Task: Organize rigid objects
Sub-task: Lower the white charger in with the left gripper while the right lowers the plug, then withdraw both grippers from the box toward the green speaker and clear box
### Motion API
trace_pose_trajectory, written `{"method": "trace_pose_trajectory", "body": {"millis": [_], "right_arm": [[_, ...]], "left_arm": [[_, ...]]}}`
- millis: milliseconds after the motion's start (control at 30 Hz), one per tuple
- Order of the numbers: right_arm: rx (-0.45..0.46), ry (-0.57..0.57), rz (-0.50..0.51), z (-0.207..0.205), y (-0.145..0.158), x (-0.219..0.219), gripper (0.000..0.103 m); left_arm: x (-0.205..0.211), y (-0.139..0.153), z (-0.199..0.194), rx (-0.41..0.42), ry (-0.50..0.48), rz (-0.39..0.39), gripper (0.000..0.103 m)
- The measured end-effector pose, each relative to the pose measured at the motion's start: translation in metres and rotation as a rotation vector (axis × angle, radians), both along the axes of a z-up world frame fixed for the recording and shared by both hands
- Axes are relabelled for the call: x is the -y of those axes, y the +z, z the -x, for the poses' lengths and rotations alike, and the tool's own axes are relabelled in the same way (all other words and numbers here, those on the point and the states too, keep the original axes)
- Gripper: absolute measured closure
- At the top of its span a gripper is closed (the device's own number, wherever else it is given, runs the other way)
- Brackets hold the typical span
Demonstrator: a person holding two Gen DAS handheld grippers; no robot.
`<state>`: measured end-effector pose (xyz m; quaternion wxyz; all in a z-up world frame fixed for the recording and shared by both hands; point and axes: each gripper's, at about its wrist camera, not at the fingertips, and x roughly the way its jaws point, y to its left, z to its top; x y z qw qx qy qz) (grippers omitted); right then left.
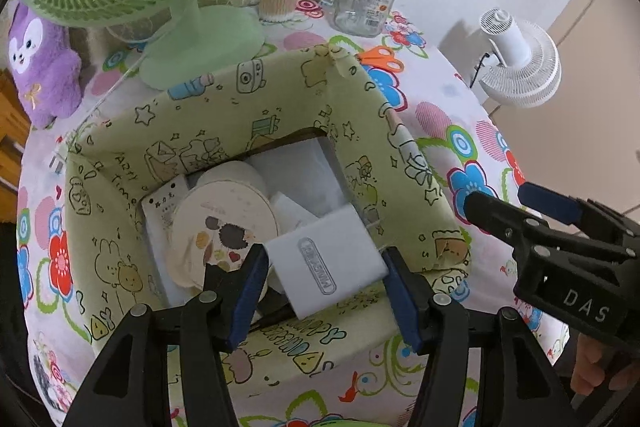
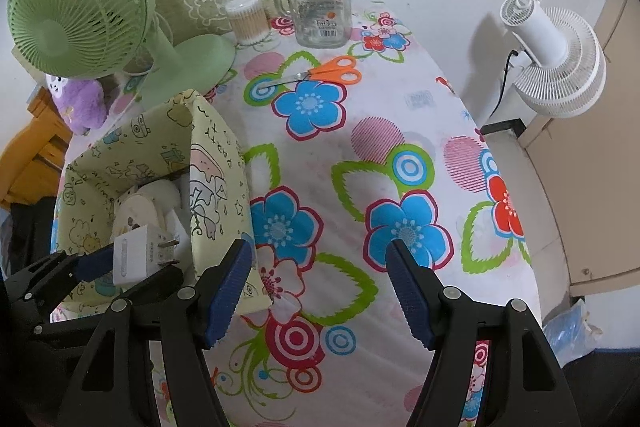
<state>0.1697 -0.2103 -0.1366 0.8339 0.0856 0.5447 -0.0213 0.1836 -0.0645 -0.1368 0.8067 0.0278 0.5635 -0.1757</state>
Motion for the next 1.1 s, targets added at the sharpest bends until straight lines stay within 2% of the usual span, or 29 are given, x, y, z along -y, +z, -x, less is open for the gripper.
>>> {"method": "trace_pose_trajectory", "body": {"millis": [67,267,367,667,1100], "right_arm": [[-0.004,0.003,-0.004,0.000,-0.001,-0.001,0.030],[0.008,0.011,-0.009,0.001,0.003,-0.003,0.030],[0.023,0.018,-0.012,0.003,0.008,-0.005,0.027],[0.068,0.065,-0.029,0.012,0.025,-0.019,0.022],[0.127,0.142,-0.038,0.033,0.049,-0.038,0.015]], "left_arm": [[-0.002,0.001,0.001,0.005,0.009,-0.003,0.030],[-0.007,0.011,0.006,0.027,0.021,-0.008,0.015],[-0.010,0.018,0.011,0.047,0.031,-0.023,0.011],[-0.024,0.035,0.026,0.084,0.078,-0.044,0.005],[-0.032,0.056,0.055,0.139,0.126,-0.062,0.005]]}}
